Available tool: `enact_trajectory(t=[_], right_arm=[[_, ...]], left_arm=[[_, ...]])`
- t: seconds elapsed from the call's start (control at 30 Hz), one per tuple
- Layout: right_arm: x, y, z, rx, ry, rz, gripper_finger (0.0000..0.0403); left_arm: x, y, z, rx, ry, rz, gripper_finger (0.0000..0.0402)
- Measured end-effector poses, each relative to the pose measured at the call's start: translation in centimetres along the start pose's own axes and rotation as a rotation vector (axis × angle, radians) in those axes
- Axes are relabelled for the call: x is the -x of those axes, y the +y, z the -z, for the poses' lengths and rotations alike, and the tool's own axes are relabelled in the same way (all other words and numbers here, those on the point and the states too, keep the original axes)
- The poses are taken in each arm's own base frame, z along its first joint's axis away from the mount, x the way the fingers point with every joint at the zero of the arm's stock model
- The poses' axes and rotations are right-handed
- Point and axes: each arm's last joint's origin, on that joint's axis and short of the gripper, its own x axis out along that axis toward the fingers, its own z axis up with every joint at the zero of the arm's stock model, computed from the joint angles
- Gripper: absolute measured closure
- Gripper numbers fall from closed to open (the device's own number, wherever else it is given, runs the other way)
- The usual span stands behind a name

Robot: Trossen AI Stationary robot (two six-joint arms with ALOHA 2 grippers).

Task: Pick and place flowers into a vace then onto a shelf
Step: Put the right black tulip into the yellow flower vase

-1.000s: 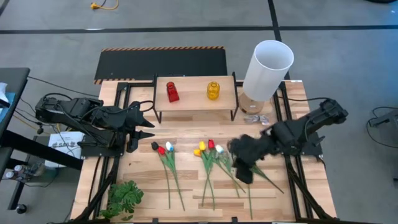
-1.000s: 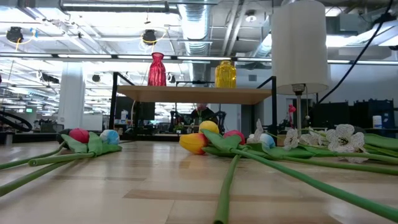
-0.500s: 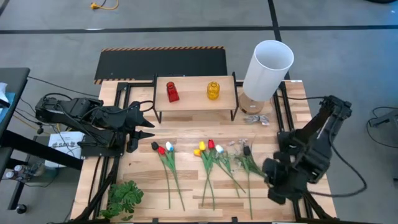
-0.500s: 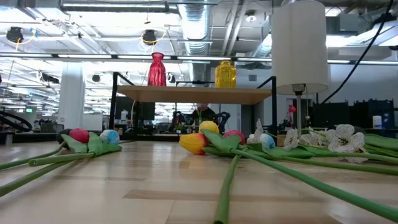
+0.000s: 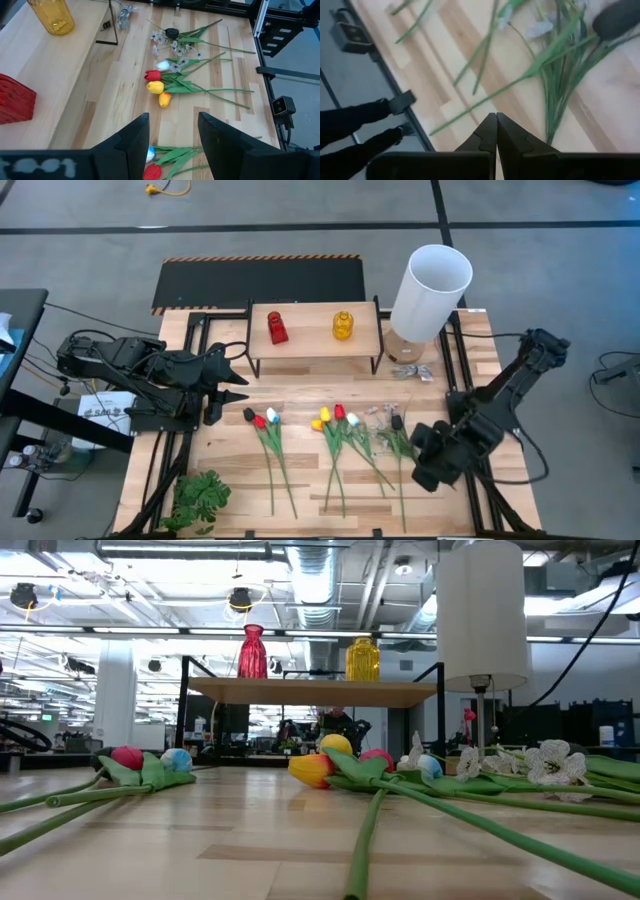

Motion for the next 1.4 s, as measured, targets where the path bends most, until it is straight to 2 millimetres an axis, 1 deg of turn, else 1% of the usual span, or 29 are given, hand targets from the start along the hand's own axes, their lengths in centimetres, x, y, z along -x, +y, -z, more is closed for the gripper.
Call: enact_trajectory(t=[0.07, 0.2, 0.37, 0.47, 0.57, 0.63, 0.77, 0.87, 1.0, 1.13, 1.27, 1.4], right_arm=[[-0.7, -1.0, -0.2, -0.074, 0.015, -0.011, 0.0403], [-1.9, -2.0, -0.2, -0.275, -0.016, -0.027, 0.0403], [-3.3, -1.6, 0.2, -0.480, -0.081, 0.001, 0.0403], [-4.4, -1.2, 0.4, -0.539, -0.091, 0.027, 0.0403], [-5.6, -0.9, 0.5, -0.563, -0.094, 0.049, 0.0400], [-6.4, -0.5, 0.5, -0.564, -0.093, 0.050, 0.0392], [-7.9, 0.1, 0.5, -0.565, -0.089, 0.045, 0.0355], [-8.9, 0.2, 0.7, -0.585, -0.078, 0.074, 0.0324], [-9.7, 0.2, 0.8, -0.597, -0.071, 0.106, 0.0290], [-10.4, 0.1, 0.9, -0.611, -0.075, 0.139, 0.0265], [-11.2, -0.1, 1.0, -0.611, -0.080, 0.172, 0.0247], [-11.9, -0.2, 0.8, -0.618, -0.085, 0.193, 0.0238]], left_arm=[[0.0, 0.0, 0.0, 0.000, 0.000, 0.000, 0.0244], [0.0, 0.0, 0.0, 0.000, 0.000, 0.000, 0.0244], [0.0, 0.0, 0.0, 0.000, 0.000, 0.000, 0.0244], [0.0, 0.0, 0.0, 0.000, 0.000, 0.000, 0.0244], [0.0, 0.0, 0.0, 0.000, 0.000, 0.000, 0.0244], [0.0, 0.0, 0.0, 0.000, 0.000, 0.000, 0.0244], [0.0, 0.0, 0.0, 0.000, 0.000, 0.000, 0.0244], [0.0, 0.0, 0.0, 0.000, 0.000, 0.000, 0.0244], [0.0, 0.0, 0.0, 0.000, 0.000, 0.000, 0.0244], [0.0, 0.0, 0.0, 0.000, 0.000, 0.000, 0.0244], [0.0, 0.0, 0.0, 0.000, 0.000, 0.000, 0.0244], [0.0, 0.0, 0.0, 0.000, 0.000, 0.000, 0.0244]])
